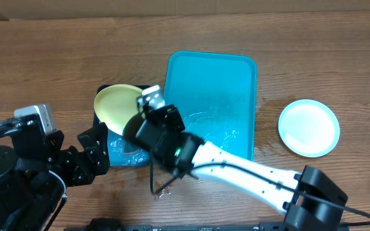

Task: Clean dirty plates on tray and stack at the side
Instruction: 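Lift the yellow plate with the right gripper and tilt it over the soapy tray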

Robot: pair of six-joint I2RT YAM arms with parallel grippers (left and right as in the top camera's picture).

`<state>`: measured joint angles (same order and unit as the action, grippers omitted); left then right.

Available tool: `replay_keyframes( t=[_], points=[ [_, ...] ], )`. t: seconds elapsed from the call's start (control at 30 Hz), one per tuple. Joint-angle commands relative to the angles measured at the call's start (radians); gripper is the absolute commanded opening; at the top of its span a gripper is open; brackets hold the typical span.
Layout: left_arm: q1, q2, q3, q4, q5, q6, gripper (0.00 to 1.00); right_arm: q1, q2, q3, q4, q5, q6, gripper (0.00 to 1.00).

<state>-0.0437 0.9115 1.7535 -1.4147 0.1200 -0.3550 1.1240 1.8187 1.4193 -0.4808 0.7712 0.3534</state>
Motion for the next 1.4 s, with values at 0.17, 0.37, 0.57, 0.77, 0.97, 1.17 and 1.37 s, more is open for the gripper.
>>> replay_keyframes(
  t=[0.17,0.37,0.57,0.77,0.97,1.17,1.37],
  points=[
    [0.004,0.002,0.012,0.003,0.0,0.019,1.0,0.148,-0.031,0.031,0.019,0.432,-0.123,0.04],
    [0.004,0.003,0.012,0.005,0.0,0.019,1.0,0.207,-0.043,0.031,0.043,0.557,-0.127,0.04],
    [0.004,0.003,0.012,0.005,0.0,0.019,1.0,0.232,-0.055,0.031,0.064,0.568,-0.194,0.04],
    [0.004,0.003,0.012,0.005,0.0,0.019,1.0,0.238,-0.057,0.031,0.069,0.579,-0.206,0.04],
    [0.004,0.003,0.012,0.005,0.0,0.019,1.0,0.238,-0.057,0.031,0.069,0.579,-0.205,0.04],
    [0.004,0.003,0.012,0.005,0.0,0.019,1.0,0.238,-0.057,0.031,0.069,0.579,-0.205,0.04],
    [0.004,0.002,0.012,0.005,0.0,0.019,1.0,0.238,-0.057,0.031,0.069,0.578,-0.204,0.04]
  ],
)
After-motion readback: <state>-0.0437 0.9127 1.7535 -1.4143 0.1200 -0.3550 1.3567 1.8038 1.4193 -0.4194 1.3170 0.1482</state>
